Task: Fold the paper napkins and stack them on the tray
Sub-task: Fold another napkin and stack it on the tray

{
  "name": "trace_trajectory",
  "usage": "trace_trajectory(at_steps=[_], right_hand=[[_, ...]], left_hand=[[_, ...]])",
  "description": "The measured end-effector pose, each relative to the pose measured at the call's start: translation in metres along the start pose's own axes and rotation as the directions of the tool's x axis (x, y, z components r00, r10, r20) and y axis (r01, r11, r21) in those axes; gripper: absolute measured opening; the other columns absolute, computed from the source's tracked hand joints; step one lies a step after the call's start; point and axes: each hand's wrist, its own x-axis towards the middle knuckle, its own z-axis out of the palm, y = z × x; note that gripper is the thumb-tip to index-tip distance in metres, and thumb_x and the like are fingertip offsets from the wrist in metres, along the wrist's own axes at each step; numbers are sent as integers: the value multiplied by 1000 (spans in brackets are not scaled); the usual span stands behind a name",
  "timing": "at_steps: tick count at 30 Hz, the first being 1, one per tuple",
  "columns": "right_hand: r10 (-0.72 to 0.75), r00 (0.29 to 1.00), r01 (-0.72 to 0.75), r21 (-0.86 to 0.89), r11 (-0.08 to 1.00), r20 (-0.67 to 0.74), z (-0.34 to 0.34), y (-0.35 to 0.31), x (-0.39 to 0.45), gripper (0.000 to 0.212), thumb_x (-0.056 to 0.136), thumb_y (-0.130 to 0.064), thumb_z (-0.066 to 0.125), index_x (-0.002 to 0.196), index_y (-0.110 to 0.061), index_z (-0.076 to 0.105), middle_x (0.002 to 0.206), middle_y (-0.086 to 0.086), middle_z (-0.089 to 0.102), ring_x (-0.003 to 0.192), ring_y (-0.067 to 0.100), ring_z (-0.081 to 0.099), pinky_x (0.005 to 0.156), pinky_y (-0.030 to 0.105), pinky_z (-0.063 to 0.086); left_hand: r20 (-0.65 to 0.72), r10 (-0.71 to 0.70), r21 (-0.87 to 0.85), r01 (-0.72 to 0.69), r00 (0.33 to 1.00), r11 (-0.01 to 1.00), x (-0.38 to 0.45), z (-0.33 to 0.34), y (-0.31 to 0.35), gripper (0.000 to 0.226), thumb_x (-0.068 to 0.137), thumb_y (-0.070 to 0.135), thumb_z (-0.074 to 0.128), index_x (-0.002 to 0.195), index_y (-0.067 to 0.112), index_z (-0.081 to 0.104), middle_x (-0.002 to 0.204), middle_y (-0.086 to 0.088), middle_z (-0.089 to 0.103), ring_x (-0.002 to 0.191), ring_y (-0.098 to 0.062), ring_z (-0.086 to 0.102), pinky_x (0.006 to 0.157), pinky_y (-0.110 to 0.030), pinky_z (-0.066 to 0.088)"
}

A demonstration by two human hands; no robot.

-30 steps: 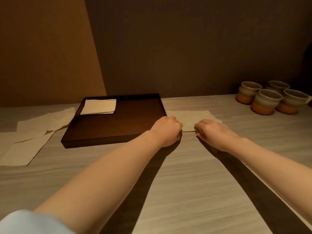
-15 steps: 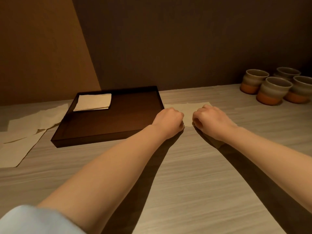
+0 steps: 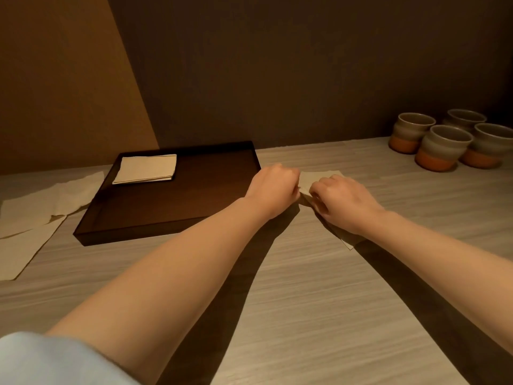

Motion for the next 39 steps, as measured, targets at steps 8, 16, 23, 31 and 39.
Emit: trace_trajectory(at_steps=[8,16,23,31,39], right_hand=[[215,944,-181,153,972,-251,-45,1,10,10,96,-20,56,102,-14,61,89,3,63,82,20,55,69,36,48],[44,932,-2,118,993,-359,-96,-40,-8,10,94,-19,60,104,-16,62,89,1,65,79,16,56,65,32,44],[128,963,-1,472,881,-237,-131,-96,-41,16,96,-26,59,107,-19,67,96,-5,66,89,10,60,75,27,51],[177,978,-181,877,445,112,-147,-167,-80,14,90,-27,67,86,-17,76,80,-2,74,77,8,70,69,21,56],[188,830,-557,796,235,525,-94,-225,-119,16,90,-22,67,85,-7,69,80,14,71,73,20,63,65,31,45]], left_hand=[[-33,-14,-124,10,999,992,4,-23,12,56,89,57,52,127,15,49,109,-3,66,94,-19,62,79,-38,55],[-178,-139,-219,99,974,971,-42,-65,11,18,92,21,57,108,17,66,87,0,69,80,-14,63,79,-31,54],[-25,-318,-565,249,948,787,-128,-123,-20,18,89,23,66,107,23,70,97,9,68,93,-5,61,72,-20,53],[81,-531,-804,370,843,465,-231,-182,-44,12,82,26,72,94,26,73,84,9,74,81,-6,69,75,-29,50],[-96,-583,-588,426,807,687,-308,-170,-40,29,93,27,56,123,29,57,108,17,61,99,4,56,89,-27,49]])
